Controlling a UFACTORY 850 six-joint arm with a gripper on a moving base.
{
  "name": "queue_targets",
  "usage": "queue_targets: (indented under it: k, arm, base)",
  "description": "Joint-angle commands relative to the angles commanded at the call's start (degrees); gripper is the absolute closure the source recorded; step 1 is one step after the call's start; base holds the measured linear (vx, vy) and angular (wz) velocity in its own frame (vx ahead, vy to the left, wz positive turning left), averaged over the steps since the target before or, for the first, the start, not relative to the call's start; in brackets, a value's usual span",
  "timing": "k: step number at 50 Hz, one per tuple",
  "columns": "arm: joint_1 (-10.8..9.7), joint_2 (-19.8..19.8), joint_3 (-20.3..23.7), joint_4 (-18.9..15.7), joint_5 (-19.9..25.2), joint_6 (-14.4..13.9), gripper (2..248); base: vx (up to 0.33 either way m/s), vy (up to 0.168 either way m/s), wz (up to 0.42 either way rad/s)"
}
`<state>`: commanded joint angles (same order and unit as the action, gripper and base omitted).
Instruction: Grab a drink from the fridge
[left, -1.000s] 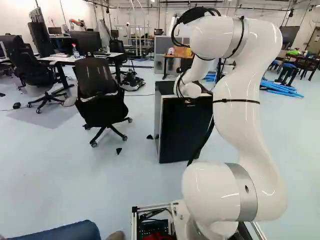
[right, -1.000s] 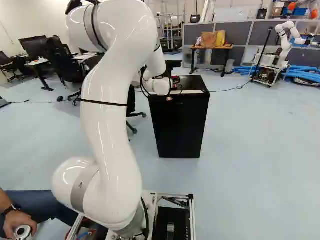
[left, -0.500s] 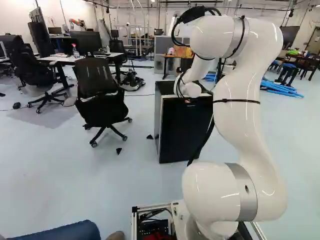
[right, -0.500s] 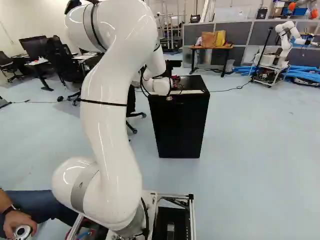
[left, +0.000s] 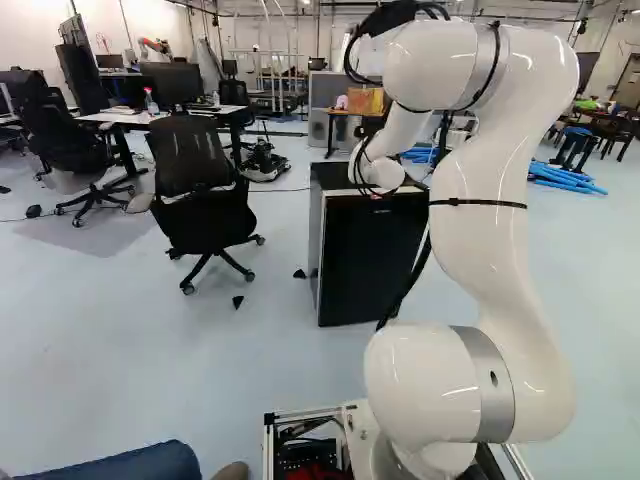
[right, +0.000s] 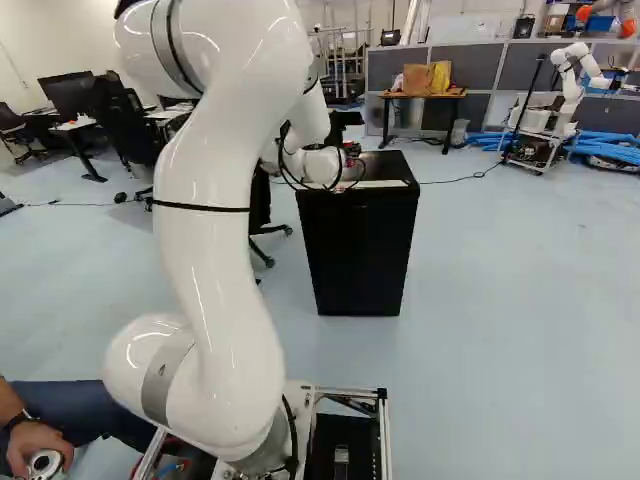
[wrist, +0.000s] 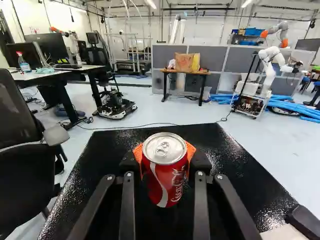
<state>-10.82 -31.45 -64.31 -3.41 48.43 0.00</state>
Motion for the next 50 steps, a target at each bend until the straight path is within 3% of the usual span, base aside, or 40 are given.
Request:
queue_targets:
  k: [27,50]
  arm:
    - [0.07,1.1,0.35,0.02,0.01,0.0,150]
    - [0.68,3.73,3.69,0.21,0.1,0.0,150]
  base:
    - [0.0,0.0,0.0]
    - [0.0,0.0,0.0]
